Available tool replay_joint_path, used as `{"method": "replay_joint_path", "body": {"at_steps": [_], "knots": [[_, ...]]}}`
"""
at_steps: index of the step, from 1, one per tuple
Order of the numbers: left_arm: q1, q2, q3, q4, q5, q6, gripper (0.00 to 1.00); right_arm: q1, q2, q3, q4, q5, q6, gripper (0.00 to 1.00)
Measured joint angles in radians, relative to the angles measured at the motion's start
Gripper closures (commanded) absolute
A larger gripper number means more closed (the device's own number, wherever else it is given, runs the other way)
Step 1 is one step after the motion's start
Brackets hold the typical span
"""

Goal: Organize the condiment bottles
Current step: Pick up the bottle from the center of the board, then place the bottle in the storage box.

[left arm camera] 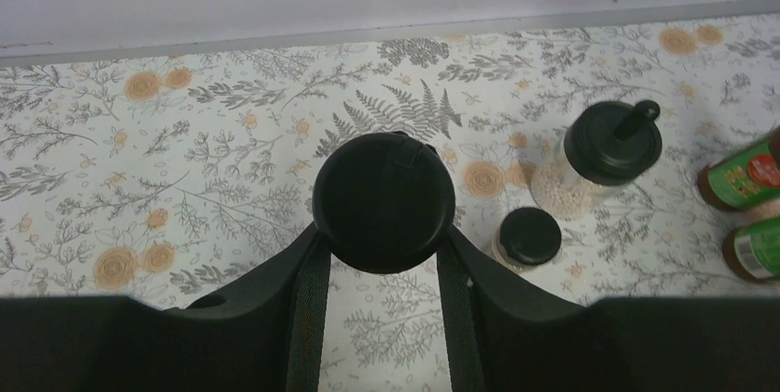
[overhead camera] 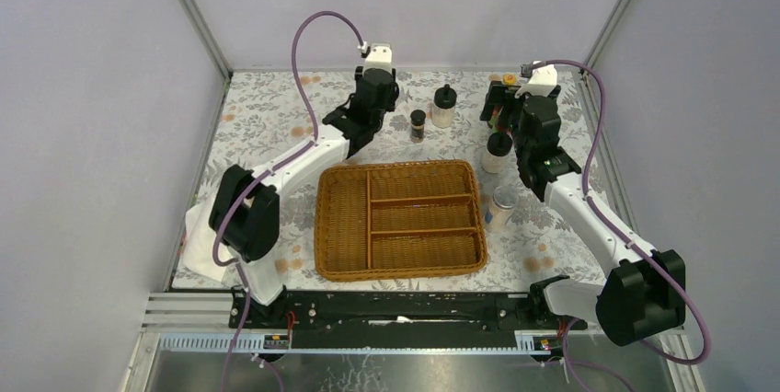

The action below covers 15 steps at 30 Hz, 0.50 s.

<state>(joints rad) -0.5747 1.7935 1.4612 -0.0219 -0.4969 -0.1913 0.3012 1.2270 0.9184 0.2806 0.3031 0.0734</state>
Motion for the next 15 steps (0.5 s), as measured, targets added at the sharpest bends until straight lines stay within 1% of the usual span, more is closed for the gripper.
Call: {"method": "replay_joint_path", "body": {"at_steps": [7, 15], "knots": [[-0.072, -0.069, -0.048, -0.06, -0.04, -0.013, 0.75, 0.0, -0.007, 0.0, -0.003, -0.002, 0.004, 0.0], [-0.131, -0.174, -0.168, -0.087, -0.078, -0.071, 0.78, 0.0, -0.018, -0.002, -0.006, -0.002, 0.007, 0.0]]}}
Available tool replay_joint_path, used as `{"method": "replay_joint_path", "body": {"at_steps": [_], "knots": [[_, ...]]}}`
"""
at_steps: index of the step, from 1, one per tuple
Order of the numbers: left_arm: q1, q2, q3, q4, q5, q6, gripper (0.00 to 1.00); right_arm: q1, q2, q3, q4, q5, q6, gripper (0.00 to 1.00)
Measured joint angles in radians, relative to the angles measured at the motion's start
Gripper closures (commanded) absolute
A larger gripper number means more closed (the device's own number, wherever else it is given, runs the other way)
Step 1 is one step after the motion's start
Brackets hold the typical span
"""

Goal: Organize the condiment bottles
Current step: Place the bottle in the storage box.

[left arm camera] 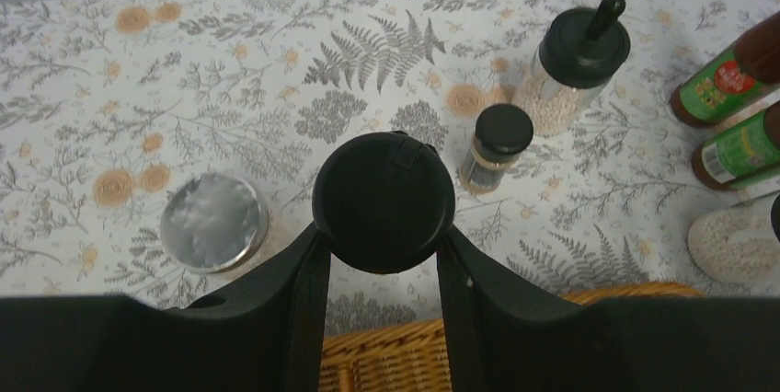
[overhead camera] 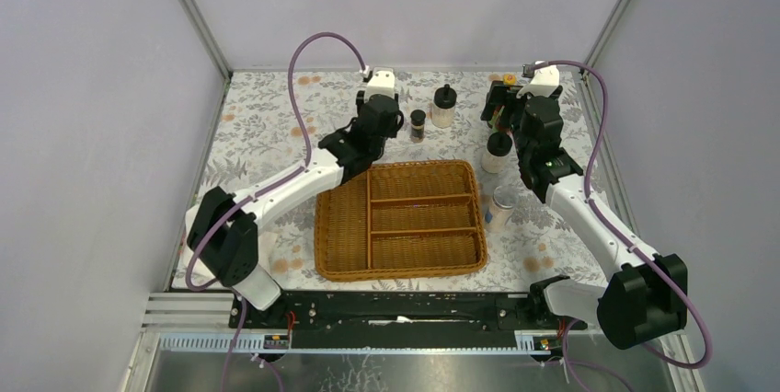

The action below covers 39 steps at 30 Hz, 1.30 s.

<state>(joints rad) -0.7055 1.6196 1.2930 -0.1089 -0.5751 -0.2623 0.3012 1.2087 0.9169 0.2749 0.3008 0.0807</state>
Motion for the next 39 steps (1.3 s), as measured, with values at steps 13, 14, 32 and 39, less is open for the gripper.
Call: {"method": "replay_joint_path", "body": {"at_steps": [13, 14, 32, 39], "knots": [[-0.12, -0.078, -0.126, -0.021, -0.079, -0.068, 0.8, 0.0, -0.009, -0.014, 0.0, -0.007, 0.007, 0.0], [-0.129, -0.084, -0.137, -0.021, -0.085, -0.076, 0.8, 0.0, -0.01, -0.015, 0.001, -0.007, 0.007, 0.0], [-0.25, -0.114, -0.288, -0.022, -0.169, -0.195, 0.82, 0.0, -0.017, -0.043, 0.008, -0.019, 0.015, 0.0], [-0.264, -0.119, -0.337, -0.014, -0.193, -0.222, 0.83, 0.0, -0.02, -0.049, 0.008, -0.026, 0.019, 0.0]]}}
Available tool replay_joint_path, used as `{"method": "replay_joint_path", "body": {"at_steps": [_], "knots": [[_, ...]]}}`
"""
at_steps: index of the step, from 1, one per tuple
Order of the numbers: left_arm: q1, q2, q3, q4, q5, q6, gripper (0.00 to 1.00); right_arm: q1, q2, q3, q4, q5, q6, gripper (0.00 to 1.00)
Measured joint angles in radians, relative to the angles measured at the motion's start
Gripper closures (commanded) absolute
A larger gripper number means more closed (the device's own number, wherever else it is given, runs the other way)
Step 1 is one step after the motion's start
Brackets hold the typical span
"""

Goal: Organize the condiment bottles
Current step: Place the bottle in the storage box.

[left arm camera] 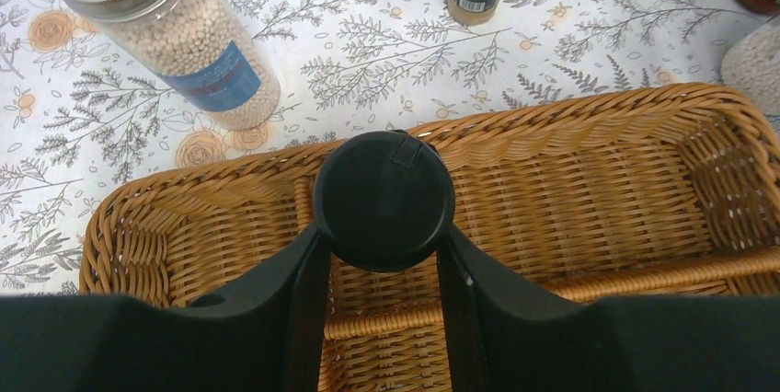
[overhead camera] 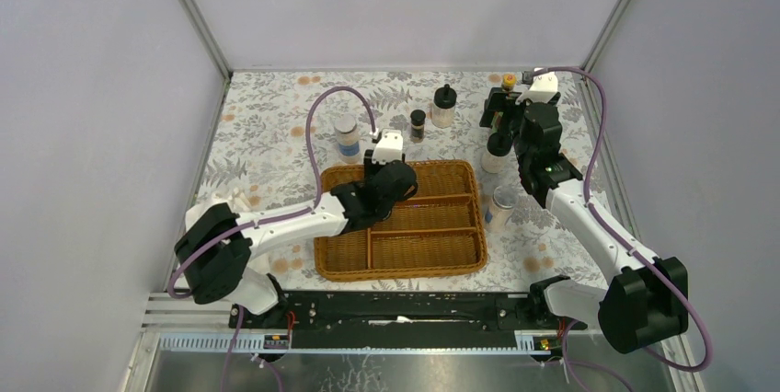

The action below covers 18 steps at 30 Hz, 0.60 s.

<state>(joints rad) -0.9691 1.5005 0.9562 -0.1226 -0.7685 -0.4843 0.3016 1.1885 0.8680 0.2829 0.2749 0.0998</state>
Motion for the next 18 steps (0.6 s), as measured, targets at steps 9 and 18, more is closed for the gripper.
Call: {"method": "replay_joint_path", "body": {"at_steps": [9, 18], "knots": [[0.0, 0.0, -0.06, 0.058, -0.007, -0.011, 0.83, 0.004, 0.0, -0.003, 0.0, -0.004, 0.0, 0.0], [0.0, 0.013, -0.094, 0.169, -0.006, -0.007, 0.83, 0.007, 0.0, -0.004, 0.0, -0.004, 0.0, 0.0]]}}
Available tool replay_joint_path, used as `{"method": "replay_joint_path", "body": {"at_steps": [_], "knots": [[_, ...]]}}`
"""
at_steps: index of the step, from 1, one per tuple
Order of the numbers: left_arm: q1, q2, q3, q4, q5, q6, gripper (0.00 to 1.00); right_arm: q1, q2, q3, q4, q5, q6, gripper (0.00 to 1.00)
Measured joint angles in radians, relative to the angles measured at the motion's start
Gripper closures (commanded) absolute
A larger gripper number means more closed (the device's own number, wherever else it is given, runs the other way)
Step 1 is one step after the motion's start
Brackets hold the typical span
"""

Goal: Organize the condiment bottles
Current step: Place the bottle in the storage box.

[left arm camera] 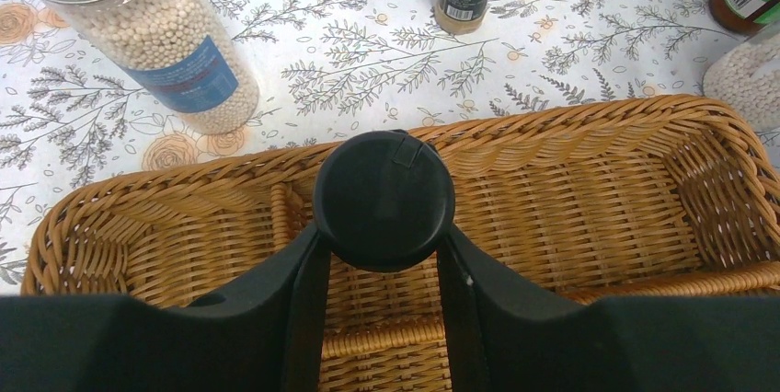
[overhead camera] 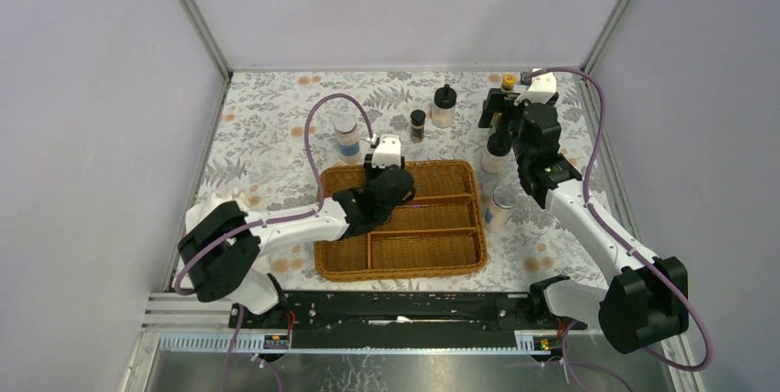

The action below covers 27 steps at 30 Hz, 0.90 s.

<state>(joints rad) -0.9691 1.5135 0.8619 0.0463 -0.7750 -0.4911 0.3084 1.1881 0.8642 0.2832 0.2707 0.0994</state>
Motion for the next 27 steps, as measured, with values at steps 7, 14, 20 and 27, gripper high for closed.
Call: {"method": "replay_joint_path", "body": {"at_steps": [7, 14, 20, 27], "knots": [[0.0, 0.039, -0.008, 0.056, 0.001, 0.003, 0.83, 0.0, 0.0, 0.0, 0.0, 0.0, -0.001, 0.0], [0.0, 0.081, -0.022, 0.093, 0.0, 0.01, 0.83, 0.0, 0.0, 0.0, 0.0, 0.0, -0.002, 0.0], [0.0, 0.098, -0.037, 0.132, 0.0, 0.013, 0.83, 0.0, 0.01, 0.0, 0.008, 0.0, -0.008, 0.0], [0.0, 0.132, -0.048, 0.178, 0.0, 0.015, 0.83, 0.0, 0.025, 0.0, 0.014, 0.0, -0.01, 0.0]]}}
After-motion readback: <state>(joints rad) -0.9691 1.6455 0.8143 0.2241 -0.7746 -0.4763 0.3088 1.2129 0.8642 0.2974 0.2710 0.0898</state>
